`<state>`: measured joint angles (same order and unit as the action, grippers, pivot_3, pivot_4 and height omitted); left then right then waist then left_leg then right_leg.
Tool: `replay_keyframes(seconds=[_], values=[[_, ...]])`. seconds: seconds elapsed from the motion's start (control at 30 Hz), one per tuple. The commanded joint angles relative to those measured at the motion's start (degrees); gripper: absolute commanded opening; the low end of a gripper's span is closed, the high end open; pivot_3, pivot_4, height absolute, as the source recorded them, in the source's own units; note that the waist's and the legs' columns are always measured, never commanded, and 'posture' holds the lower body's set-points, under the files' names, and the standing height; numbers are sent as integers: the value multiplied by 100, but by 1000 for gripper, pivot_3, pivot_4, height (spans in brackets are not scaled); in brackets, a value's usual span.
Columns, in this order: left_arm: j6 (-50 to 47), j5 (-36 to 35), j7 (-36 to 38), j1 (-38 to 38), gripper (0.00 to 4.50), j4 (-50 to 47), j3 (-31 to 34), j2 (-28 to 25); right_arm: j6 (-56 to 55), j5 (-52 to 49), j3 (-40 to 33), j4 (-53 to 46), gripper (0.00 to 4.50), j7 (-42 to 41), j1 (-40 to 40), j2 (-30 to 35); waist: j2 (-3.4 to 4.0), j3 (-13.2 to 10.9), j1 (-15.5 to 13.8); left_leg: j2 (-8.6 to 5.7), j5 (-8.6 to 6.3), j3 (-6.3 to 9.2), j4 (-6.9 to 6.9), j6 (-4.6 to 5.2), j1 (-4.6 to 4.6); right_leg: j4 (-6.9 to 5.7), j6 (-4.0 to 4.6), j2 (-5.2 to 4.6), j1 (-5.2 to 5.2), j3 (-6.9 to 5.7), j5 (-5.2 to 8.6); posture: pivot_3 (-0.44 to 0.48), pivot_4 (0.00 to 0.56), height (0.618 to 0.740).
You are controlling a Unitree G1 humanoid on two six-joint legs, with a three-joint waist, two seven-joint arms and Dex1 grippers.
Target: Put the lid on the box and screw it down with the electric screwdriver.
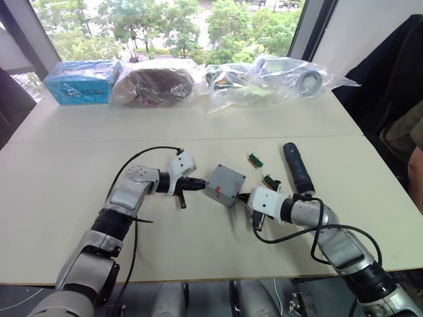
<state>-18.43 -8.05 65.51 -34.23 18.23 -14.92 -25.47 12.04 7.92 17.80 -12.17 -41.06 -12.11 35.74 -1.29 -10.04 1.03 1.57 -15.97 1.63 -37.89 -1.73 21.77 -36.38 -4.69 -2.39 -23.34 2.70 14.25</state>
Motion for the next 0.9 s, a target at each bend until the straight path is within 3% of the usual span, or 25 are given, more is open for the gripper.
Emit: replay_keyframes(seconds=[0.03,0.43,0.73,0.9], values=[[-180,-165,365,161,0,-598,-137,-118,-230,-106,66,-169,37,-208,-192,-113,1,-1,3,0,0,0,0,0,2,0,0,0,-2,0,0,0,150,740],[-429,-212,472,592,0,-1323,55,-539,-469,-112,293,63,37,-830,-472,-325,2,-16,10,2,0,2,1,0,6,-1,0,1,-8,-1,0,0,150,740],[-539,-316,631,882,0,-1656,130,-978,-558,57,287,220,37,-821,-559,-368,7,-25,7,5,0,0,5,0,6,-1,1,2,-11,-2,0,0,150,740],[-539,-448,656,1012,0,-1773,322,-1278,-412,-7,-62,12,37,-674,-320,-227,7,-34,0,5,0,0,5,0,8,-1,1,1,-12,-2,0,0,150,740]])
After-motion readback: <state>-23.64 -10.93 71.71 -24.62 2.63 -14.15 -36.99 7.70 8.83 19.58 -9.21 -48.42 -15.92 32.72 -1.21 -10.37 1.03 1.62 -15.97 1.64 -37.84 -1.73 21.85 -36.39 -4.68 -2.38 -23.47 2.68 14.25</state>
